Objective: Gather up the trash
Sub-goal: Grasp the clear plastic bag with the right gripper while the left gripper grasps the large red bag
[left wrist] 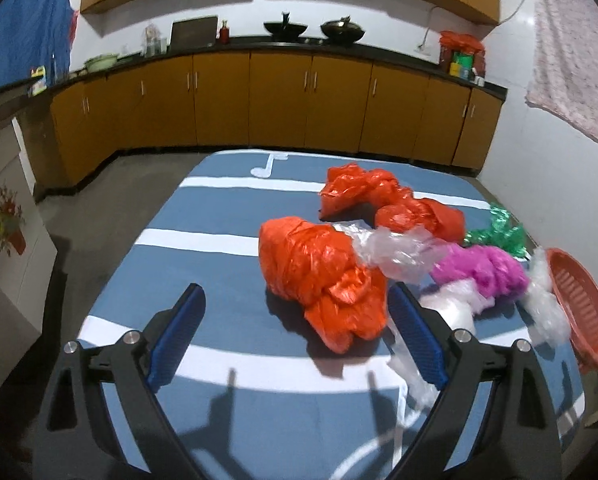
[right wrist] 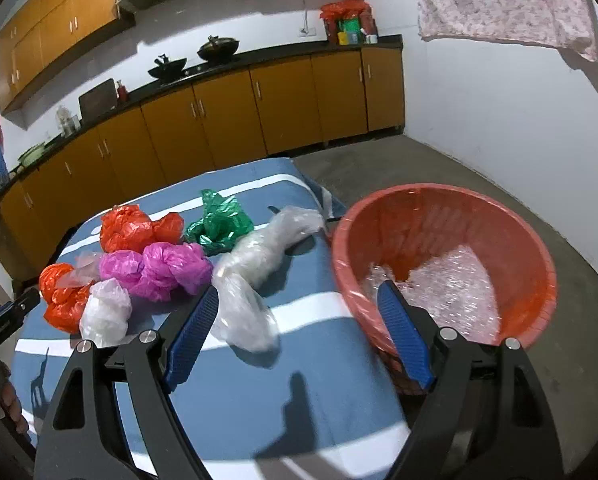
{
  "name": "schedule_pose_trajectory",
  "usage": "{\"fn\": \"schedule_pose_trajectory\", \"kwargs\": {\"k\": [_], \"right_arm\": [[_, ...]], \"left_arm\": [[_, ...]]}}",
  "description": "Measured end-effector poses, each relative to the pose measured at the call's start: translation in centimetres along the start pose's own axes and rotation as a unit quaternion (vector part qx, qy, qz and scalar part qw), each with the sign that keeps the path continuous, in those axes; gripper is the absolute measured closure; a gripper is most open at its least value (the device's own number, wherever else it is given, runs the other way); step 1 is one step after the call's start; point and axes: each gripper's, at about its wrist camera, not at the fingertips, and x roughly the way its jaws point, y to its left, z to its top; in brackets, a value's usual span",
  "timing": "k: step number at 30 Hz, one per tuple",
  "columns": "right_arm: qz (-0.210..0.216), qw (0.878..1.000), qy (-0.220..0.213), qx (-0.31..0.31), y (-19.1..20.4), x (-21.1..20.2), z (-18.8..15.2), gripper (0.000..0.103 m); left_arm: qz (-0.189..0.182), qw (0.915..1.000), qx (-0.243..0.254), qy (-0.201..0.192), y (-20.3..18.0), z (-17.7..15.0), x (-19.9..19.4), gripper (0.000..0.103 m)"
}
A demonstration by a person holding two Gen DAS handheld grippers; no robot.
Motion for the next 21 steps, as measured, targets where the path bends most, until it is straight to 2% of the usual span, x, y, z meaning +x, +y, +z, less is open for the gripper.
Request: {"fn": "schedule_pose_trajectory", "kwargs": {"k": [11,16,21], "right_arm": [[-0.003,0.999,0.047,0.001,2.8,7.0,1.9,0.026],[-0.020,0.997,0.078,-0.013,3.6,9.8,1.9,0.033],[-0.020,0.995,0.097,-0.021,4.1,11.1,1.6,0.037]], "left_arm": [[0.013,0.9988,-0.010,0.047,-0.4,0.9,5.0,0.013],[0.016,0.9972,-0.016,0.071,0.0,0.9,7.0,0.026],[0.021,0.9971,-0.012,0.072,0.7,1.3,7.8,0.026]]}}
